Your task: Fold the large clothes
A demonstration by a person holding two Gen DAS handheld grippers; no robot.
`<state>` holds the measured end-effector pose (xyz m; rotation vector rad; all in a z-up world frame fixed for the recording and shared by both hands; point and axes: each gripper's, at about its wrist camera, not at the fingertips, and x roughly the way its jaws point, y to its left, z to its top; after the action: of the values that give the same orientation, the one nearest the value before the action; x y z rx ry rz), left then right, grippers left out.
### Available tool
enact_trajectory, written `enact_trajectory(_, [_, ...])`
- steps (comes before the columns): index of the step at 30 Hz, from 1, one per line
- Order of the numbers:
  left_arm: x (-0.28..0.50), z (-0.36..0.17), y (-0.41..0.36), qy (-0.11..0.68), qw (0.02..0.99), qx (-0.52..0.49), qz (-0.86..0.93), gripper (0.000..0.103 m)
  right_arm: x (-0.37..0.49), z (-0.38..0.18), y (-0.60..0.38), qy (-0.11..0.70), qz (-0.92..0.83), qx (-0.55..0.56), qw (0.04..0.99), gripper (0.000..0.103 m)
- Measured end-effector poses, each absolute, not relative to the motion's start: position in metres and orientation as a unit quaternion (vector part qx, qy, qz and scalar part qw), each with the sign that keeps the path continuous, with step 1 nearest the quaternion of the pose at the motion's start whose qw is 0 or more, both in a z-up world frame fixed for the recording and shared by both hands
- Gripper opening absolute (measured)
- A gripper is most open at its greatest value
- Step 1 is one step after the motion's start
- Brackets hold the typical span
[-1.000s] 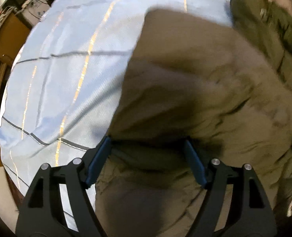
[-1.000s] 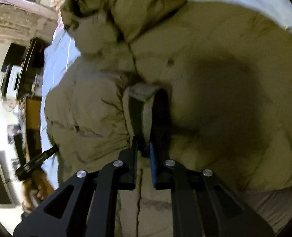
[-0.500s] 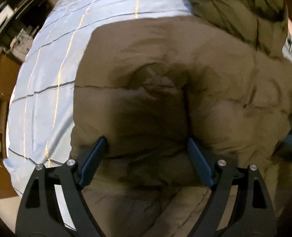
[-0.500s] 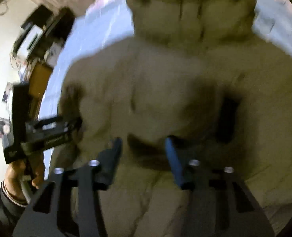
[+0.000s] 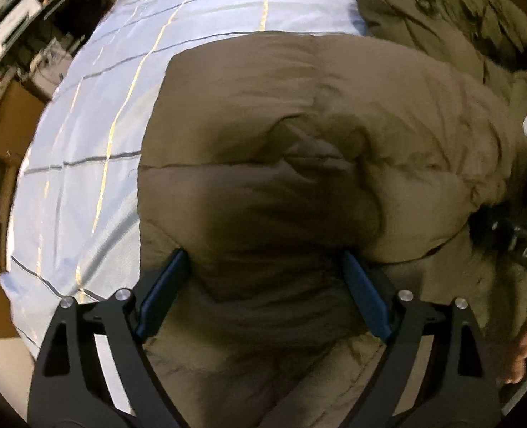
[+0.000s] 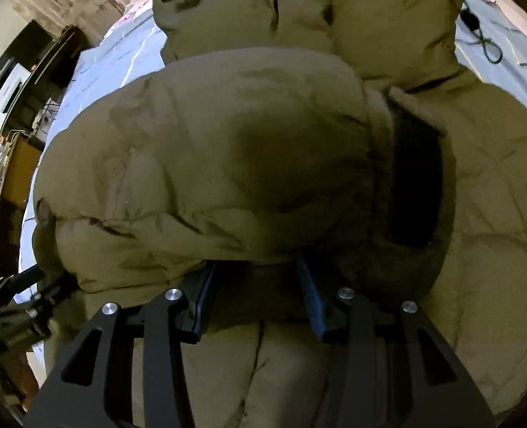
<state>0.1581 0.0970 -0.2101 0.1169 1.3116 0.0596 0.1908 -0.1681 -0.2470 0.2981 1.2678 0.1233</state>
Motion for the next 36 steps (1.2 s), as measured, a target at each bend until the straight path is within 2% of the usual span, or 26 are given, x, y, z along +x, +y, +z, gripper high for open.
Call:
enact_trajectory(3, [0.158, -0.212, 0.100, 0.607, 0.792, 0.066, 0.027, 0.090, 0.184, -0.236, -0.169, 0.589, 0.055, 0.134, 0.795, 0.045])
enact_trajectory(5, [0.153, -0.207, 0.103, 0.607, 0.794, 0.043, 0.026, 0.090, 0.172, -0.214, -0.177, 0.550, 0.056, 0.172, 0.815, 0.045])
enact_trajectory(9, [0.150, -0.198, 0.108, 0.606, 0.795, 0.006, 0.022, 0.090, 0.171, -0.186, -0.173, 0.501, 0.030, 0.136, 0.854, 0.045])
enact_trajectory(13, [0.154, -0.208, 0.108, 0.619, 0.785, 0.018, 0.023, 0.090, 0.183, -0.216, -0.185, 0.537, 0.007, 0.137, 0.832, 0.045])
enact_trajectory(16, [0.155, -0.219, 0.110, 0.626, 0.778, 0.039, 0.034, 0.095, 0.188, -0.242, -0.189, 0.563, 0.008, 0.122, 0.817, 0.046])
enact_trajectory(18, [0.155, -0.221, 0.115, 0.631, 0.774, 0.033, 0.039, 0.095, 0.187, -0.239, -0.186, 0.562, 0.013, 0.121, 0.818, 0.048])
enact_trajectory(20, [0.156, -0.217, 0.119, 0.626, 0.778, 0.025, 0.042, 0.095, 0.185, -0.228, -0.188, 0.568, 0.040, 0.150, 0.808, 0.066])
enact_trajectory(23, [0.155, -0.201, 0.124, 0.605, 0.794, 0.019, 0.053, 0.095, 0.169, -0.203, -0.210, 0.555, 0.060, 0.212, 0.802, 0.088])
enact_trajectory(27, [0.155, -0.188, 0.123, 0.602, 0.798, -0.011, 0.034, 0.095, 0.136, -0.172, -0.287, 0.558, 0.010, 0.272, 0.784, 0.089])
enact_trajectory(30, [0.152, -0.186, 0.118, 0.612, 0.790, -0.021, 0.026, 0.095, 0.094, -0.162, -0.382, 0.535, -0.060, 0.373, 0.756, 0.089])
enact_trajectory(32, [0.150, -0.187, 0.115, 0.616, 0.787, -0.023, 0.030, 0.095, 0.058, -0.165, -0.453, 0.515, -0.123, 0.441, 0.725, 0.098])
enact_trajectory(36, [0.148, -0.180, 0.111, 0.606, 0.794, -0.009, 0.050, 0.095, -0.018, -0.189, -0.573, 0.463, -0.244, 0.557, 0.645, 0.098])
